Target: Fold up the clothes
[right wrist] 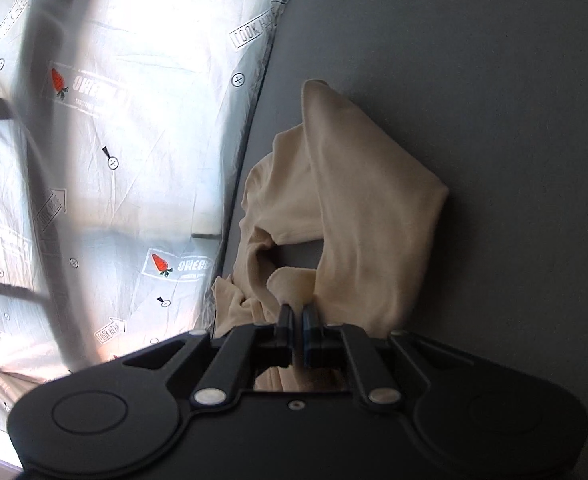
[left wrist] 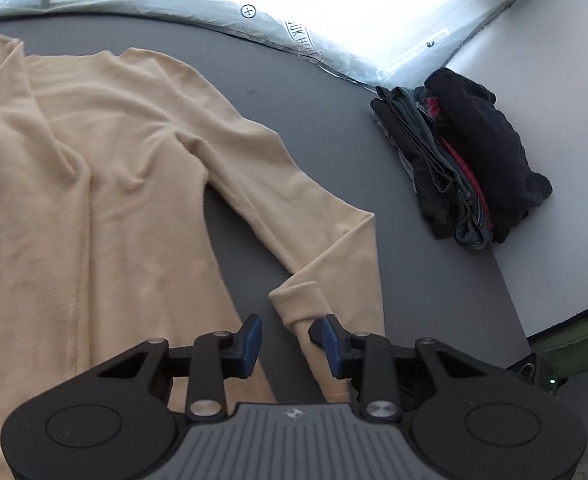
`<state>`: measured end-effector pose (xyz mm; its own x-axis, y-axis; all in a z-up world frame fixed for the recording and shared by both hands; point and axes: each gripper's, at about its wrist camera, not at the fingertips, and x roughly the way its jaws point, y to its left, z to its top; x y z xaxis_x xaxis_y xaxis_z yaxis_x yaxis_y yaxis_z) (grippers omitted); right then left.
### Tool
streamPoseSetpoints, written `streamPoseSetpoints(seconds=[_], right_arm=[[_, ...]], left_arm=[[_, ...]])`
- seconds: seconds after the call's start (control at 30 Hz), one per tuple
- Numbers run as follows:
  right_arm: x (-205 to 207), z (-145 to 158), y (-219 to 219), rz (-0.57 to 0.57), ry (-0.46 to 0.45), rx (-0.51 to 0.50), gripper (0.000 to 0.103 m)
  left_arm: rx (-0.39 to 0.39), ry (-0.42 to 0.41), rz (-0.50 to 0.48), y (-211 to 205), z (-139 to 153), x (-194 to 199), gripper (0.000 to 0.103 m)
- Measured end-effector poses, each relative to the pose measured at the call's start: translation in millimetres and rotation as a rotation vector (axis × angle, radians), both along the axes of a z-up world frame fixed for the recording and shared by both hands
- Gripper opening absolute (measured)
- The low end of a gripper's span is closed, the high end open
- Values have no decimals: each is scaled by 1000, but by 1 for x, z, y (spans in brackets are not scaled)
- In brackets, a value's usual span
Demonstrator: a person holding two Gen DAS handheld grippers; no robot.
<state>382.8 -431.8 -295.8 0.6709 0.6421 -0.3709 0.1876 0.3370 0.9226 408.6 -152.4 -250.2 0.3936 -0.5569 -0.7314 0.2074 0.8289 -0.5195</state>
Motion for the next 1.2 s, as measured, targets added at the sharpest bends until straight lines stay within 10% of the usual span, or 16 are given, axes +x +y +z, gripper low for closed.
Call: streamPoseSetpoints(seconds=[0.63, 0.8, 1.2], right_arm=[[-2, 34, 3, 205, -84, -222, 5], [1, 40, 12, 232, -87, -267, 6], [0, 41, 14, 184, -29, -189, 20]], left_arm=[[4, 120, 10, -6, -23, 15, 34], [24, 77, -15, -9, -19, 10, 16], [25, -18, 34, 13, -6, -1, 11]])
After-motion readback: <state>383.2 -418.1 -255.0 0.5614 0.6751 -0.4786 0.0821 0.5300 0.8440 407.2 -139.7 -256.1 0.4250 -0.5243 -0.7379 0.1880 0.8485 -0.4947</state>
